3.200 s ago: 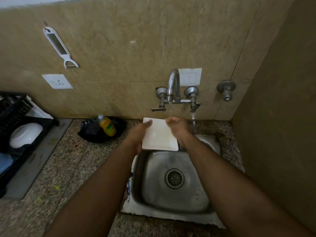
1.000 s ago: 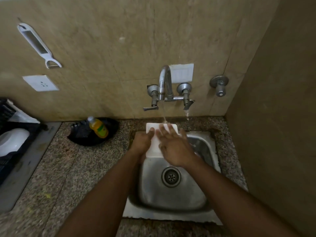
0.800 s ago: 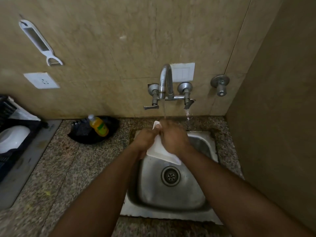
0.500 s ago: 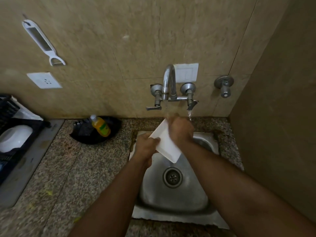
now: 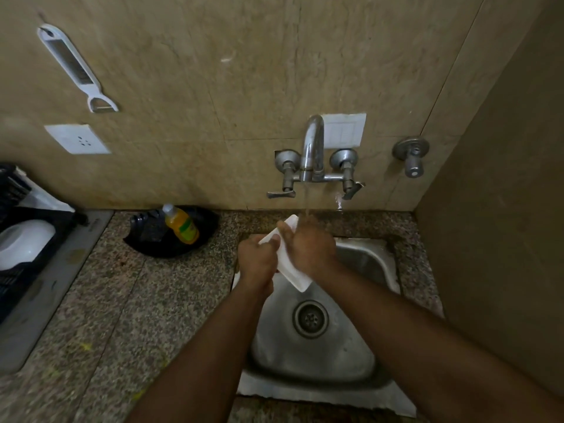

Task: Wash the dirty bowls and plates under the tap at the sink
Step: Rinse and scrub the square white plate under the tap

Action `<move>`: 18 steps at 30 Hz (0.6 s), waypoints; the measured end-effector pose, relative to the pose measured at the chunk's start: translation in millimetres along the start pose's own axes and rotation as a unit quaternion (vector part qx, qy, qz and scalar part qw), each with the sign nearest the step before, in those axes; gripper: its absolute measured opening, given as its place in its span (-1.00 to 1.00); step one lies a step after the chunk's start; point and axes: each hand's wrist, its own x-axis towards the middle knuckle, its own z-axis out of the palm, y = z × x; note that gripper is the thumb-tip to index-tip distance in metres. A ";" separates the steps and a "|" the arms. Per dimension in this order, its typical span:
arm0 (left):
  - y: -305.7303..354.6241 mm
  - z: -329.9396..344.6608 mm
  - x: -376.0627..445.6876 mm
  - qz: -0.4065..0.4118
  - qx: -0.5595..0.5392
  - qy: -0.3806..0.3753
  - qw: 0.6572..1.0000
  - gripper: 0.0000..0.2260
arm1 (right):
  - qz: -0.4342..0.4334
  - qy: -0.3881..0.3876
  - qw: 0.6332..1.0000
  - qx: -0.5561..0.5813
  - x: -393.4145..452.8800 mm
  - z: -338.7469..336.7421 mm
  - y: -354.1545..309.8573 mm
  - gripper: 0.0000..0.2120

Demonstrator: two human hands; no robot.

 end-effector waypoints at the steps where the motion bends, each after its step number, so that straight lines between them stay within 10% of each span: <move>1: -1.3 -2.5 2.1 0.007 0.011 -0.003 1.000 -0.92 | 0.003 -0.009 1.000 0.012 -6.7 4.7 1.9 -0.23; 10: 20.7 14.5 -6.9 0.084 0.083 0.025 0.993 -0.91 | 0.140 -0.014 0.990 -0.030 32.1 -24.8 -0.2 -0.22; 18: 25.2 2.2 0.8 0.080 0.154 0.009 0.985 -0.91 | 0.080 -0.053 0.995 0.031 -1.8 0.7 3.9 -0.29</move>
